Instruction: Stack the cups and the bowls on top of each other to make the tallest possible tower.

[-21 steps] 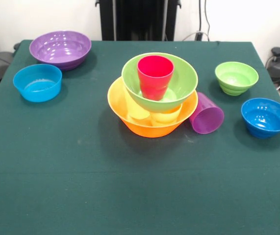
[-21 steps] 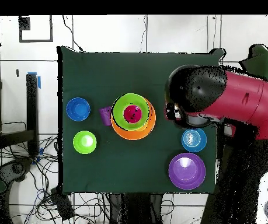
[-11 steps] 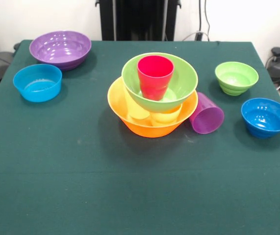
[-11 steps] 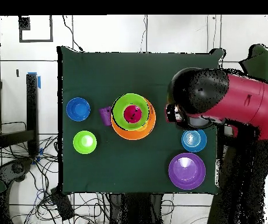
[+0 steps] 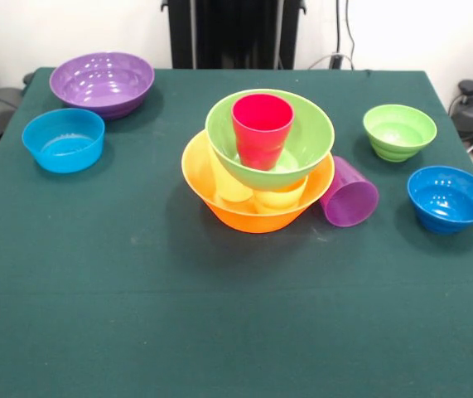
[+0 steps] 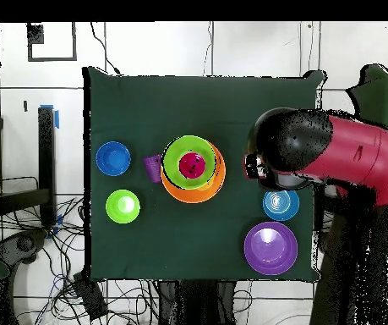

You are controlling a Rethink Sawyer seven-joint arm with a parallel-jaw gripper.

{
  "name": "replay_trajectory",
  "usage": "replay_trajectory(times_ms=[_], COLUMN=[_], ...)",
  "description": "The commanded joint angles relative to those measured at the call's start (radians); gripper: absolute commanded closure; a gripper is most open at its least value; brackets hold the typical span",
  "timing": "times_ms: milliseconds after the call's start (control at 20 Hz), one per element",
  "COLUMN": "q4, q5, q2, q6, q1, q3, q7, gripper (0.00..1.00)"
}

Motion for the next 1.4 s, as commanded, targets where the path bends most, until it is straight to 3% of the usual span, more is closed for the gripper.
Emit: replay_trajectory(times_ms=[50,850,1200,1400], q4=[0.141,0.141,0.166,0.212], q5=[-0.090,-0.182,-0.183,-0.223], q2=[0.051,0.139,0.134,0.096], q6=[-0.129,-0.269,-0.287,-0.346], q1=[-0.019,-0.060,-0.068,-0.021], q3=[0.128,0.165,0.175,0.129], q7=[-0.248,-0.197,-0.181,-0.094], gripper=[0.00,0.00,0.00,0.00])
